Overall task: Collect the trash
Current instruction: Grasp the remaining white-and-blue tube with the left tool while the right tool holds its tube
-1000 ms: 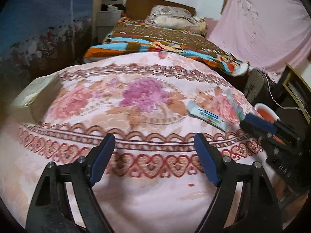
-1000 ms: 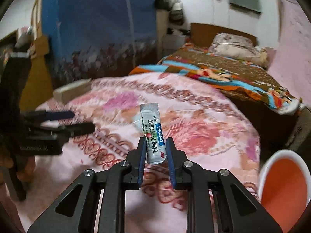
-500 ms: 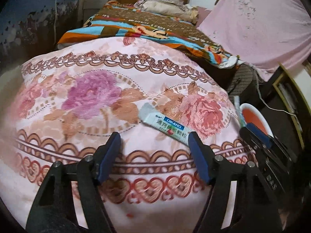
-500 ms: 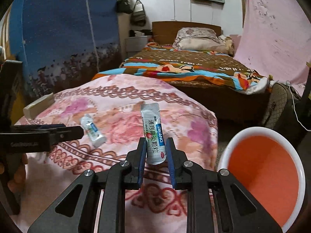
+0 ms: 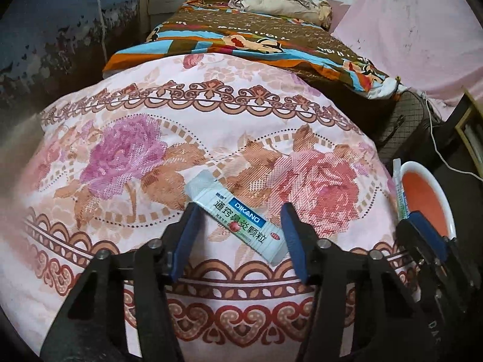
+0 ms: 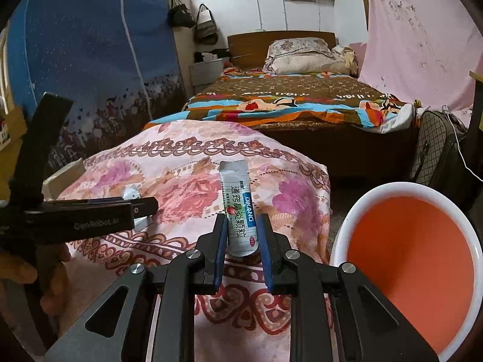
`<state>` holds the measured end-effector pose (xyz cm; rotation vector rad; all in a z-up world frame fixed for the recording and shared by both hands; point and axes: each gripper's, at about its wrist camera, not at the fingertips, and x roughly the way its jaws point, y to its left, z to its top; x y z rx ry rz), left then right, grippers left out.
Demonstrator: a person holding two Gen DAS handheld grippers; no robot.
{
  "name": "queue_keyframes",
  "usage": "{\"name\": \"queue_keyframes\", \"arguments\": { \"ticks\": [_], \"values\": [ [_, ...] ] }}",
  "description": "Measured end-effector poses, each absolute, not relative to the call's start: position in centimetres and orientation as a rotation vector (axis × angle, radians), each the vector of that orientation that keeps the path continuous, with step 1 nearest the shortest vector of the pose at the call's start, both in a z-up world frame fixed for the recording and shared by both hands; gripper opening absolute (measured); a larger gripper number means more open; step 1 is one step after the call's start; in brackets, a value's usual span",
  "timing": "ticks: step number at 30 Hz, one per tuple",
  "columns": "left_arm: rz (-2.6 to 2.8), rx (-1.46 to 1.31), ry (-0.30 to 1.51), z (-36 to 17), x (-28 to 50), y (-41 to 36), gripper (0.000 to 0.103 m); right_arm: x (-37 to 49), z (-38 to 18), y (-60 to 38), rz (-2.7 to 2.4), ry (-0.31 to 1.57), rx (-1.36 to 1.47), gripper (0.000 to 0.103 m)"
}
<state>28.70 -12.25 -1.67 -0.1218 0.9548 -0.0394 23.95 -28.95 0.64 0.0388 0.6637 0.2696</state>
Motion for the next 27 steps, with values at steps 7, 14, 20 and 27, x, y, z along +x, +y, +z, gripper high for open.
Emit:
{"name": "queue_keyframes", "arguments": {
  "ticks": [7,14,20,27],
  "values": [
    [-0.046,-0.117,0.95,-1.5,28.2,-11.7,0.014,23.9,0.6,-28.8,0.271,0.662,0.032,0.018],
    [-0.119,-0.179,0.91,-1.2,27.0,-11.1,0.0,23.3,0.9,-28.3,0.284,0.635,0.004,0.018],
    [-0.177,-0.176,0.843,-0.3,25.6,-11.4,0.0,22.5,1.6,-28.2,0.296,0.568,0.001,0.018],
    [-0.207,-0.159,0.811,0.4,25.0,-11.8,0.0,22.2,1.9,-28.5,0.295,0.536,0.014,0.018]
  ]
}}
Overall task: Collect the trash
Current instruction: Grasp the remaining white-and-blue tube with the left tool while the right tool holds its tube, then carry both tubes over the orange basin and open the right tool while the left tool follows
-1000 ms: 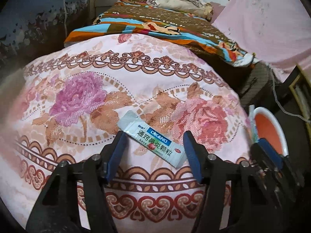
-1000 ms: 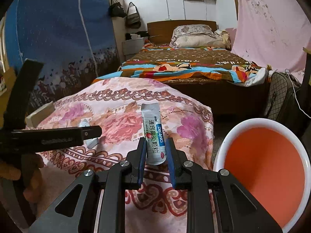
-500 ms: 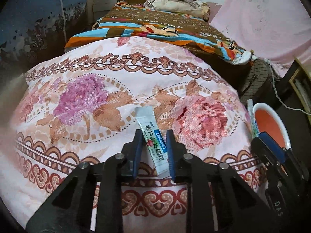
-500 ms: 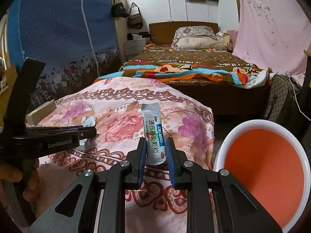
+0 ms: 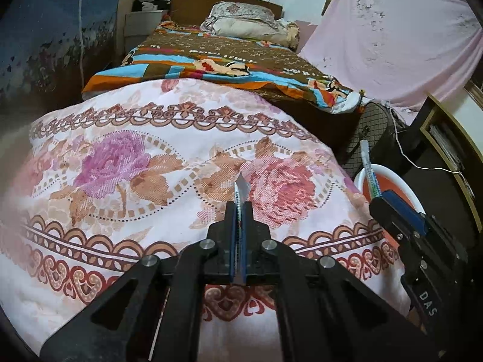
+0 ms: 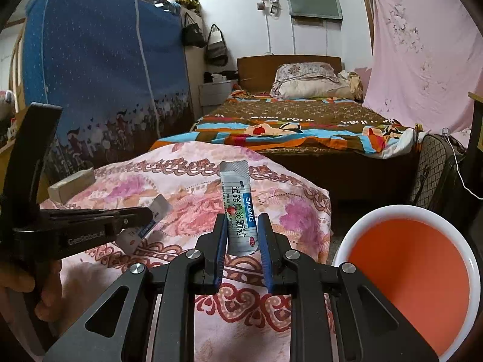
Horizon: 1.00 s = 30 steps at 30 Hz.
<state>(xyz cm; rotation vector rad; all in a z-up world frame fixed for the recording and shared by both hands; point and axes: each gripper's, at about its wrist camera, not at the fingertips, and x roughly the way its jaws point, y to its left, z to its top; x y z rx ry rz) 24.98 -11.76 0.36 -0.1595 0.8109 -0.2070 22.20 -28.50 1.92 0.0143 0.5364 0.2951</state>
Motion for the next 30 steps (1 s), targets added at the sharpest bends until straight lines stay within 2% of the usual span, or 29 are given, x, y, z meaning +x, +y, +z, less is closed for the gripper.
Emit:
{"name": "queue_keyframes", "arguments": {
  "ticks": [7,17,30],
  "values": [
    [-0.238,-0.128,0.691,2.0,23.6,-12.4,0.0,21.3,2.7,-29.1,0.286,0.466,0.028,0.018],
    [-0.307,-0.095,0.32,7.0,18.9,-13.5,0.0,17.7,5.6,-31.0,0.267,0.167,0.095,0.018],
    [-0.444,-0.002,0.131,9.3,16.6,-17.4,0.0,15.3,7.1,-34.6,0.107,-0.03,0.182,0.018]
  ]
}}
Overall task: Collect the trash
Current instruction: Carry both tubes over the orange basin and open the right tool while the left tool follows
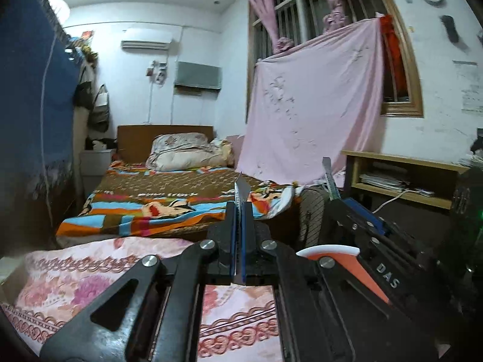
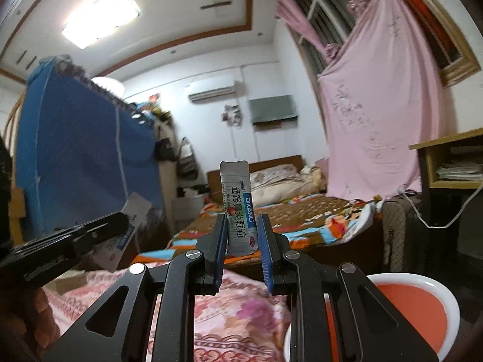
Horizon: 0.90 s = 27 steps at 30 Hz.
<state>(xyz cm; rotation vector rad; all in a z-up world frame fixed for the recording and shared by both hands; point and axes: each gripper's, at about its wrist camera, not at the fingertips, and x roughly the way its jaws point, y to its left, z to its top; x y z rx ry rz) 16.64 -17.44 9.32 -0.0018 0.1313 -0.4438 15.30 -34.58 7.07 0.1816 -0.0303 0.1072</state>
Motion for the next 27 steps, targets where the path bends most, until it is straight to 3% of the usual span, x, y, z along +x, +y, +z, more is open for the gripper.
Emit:
{"name": "queue_keyframes", "arguments": {
  "ticks": [27],
  "values": [
    [-0.654,0.049,0.221,8.0,17.3,-24.5,0.0,15.2,5.4,-41.8,-0.133,0.05,0.375,0.019]
  ]
}}
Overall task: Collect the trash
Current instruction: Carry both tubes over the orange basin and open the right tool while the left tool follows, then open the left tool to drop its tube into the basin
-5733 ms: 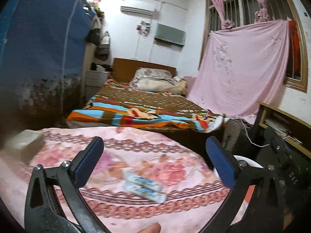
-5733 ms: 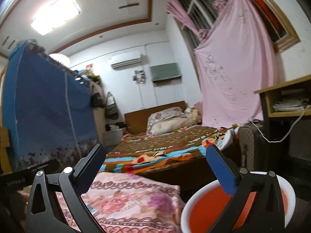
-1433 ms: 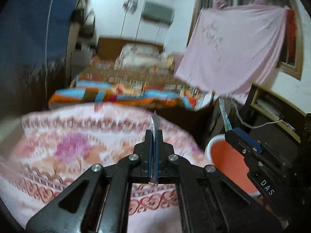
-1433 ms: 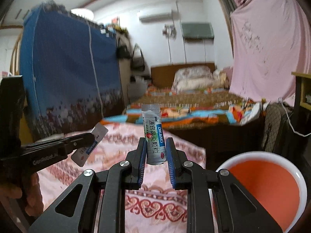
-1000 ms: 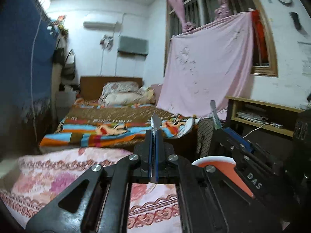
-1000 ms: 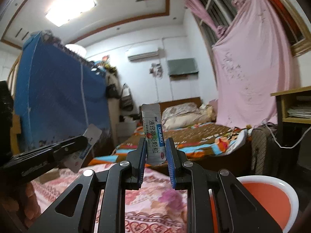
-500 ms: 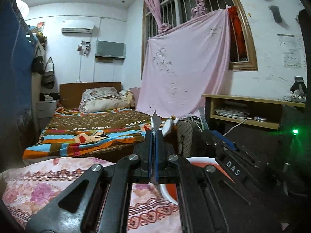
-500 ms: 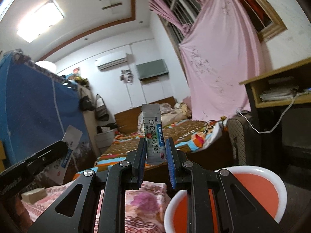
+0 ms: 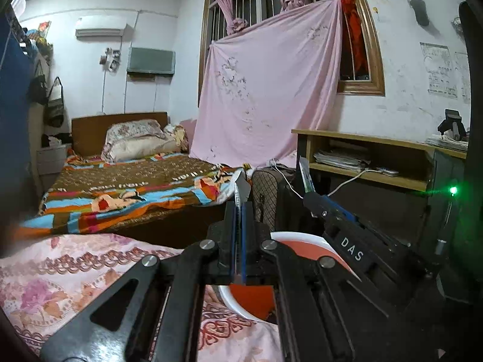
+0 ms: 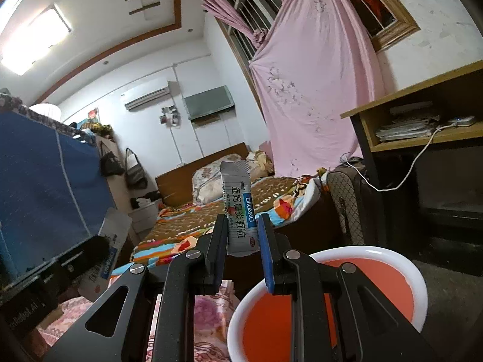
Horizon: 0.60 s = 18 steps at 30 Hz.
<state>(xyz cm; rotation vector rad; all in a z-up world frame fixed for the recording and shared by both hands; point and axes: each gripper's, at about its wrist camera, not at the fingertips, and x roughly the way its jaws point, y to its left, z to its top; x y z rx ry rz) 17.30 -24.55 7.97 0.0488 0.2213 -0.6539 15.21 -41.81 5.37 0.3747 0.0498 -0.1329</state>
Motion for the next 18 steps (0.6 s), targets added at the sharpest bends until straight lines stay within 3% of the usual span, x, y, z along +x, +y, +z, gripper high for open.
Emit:
{"name": "queue_keyframes", "arguments": {
  "ticks": [18],
  "values": [
    [-0.726,-0.019,0.427,5.7,19.8,-27.4,0.0,15.6,4.6,-43.4,-0.173,0.12,0.446,0.02]
  ]
}}
